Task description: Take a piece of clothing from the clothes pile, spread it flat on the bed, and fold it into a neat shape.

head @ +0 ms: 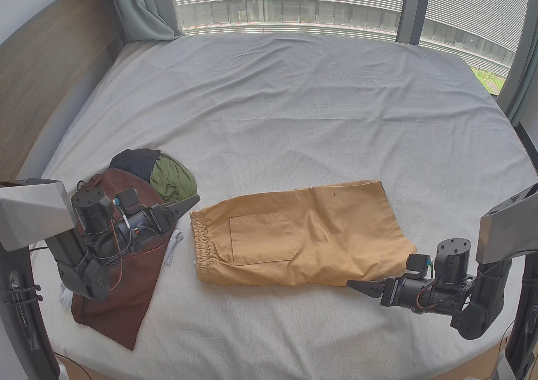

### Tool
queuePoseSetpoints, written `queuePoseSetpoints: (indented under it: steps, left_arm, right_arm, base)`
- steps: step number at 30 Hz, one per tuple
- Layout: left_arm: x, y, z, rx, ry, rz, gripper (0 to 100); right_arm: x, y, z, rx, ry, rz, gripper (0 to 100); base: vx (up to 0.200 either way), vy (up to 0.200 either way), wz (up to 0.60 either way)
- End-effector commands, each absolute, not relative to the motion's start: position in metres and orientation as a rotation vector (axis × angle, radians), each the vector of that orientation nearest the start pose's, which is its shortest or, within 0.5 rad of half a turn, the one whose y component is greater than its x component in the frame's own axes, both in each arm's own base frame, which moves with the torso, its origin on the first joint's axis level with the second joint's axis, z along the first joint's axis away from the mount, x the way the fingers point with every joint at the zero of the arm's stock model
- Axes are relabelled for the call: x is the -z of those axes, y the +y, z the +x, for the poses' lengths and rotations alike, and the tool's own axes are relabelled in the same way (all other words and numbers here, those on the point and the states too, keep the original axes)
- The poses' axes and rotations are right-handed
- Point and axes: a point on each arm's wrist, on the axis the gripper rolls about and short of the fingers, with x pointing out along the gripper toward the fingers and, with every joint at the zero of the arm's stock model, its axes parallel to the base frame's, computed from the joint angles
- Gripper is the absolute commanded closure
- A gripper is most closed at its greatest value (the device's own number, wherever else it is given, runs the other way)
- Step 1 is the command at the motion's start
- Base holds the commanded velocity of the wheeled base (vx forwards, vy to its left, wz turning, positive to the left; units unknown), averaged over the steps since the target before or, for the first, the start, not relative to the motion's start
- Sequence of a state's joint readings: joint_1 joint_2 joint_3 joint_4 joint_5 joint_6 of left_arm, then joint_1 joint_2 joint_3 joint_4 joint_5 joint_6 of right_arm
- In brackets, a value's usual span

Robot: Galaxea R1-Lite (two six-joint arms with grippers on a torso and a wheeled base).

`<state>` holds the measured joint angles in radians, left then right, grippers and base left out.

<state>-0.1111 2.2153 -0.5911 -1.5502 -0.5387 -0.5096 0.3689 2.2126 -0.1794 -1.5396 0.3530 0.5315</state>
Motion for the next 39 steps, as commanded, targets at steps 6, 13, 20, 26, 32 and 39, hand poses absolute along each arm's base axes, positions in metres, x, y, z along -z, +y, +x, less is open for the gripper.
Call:
queuePoseSetpoints:
  steps: [6,13,20,26,32,39]
  left_arm:
    - [-0.054,-0.051,0.342,0.619,0.238,-0.508,0]
    - [-0.050,-0.051,0.343,0.621,0.247,-0.499,0]
    - [-0.044,-0.050,0.344,0.617,0.249,-0.467,0]
    - [-0.046,-0.049,0.344,0.615,0.245,-0.468,0]
    - [-0.045,-0.048,0.344,0.613,0.244,-0.468,0]
    - [-0.043,-0.049,0.342,0.614,0.259,-0.472,0]
  right_arm:
    - [-0.032,0.086,0.260,-0.546,0.508,0.528,0]
    - [0.011,0.074,0.283,-0.451,0.591,0.545,0]
    - [0.024,0.071,0.288,-0.429,0.617,0.549,0]
    - [0.028,0.071,0.289,-0.424,0.627,0.552,0]
    - [0.007,0.073,0.289,-0.452,0.564,0.553,0]
    - [-0.056,0.080,0.279,-0.543,0.376,0.558,0]
  base:
    - [0.000,0.000,0.00]
    - [0.000,0.000,0.00]
    - [0.000,0.000,0.00]
    - [0.000,0.000,0.00]
    - [0.000,0.000,0.00]
    - [0.000,0.000,0.00]
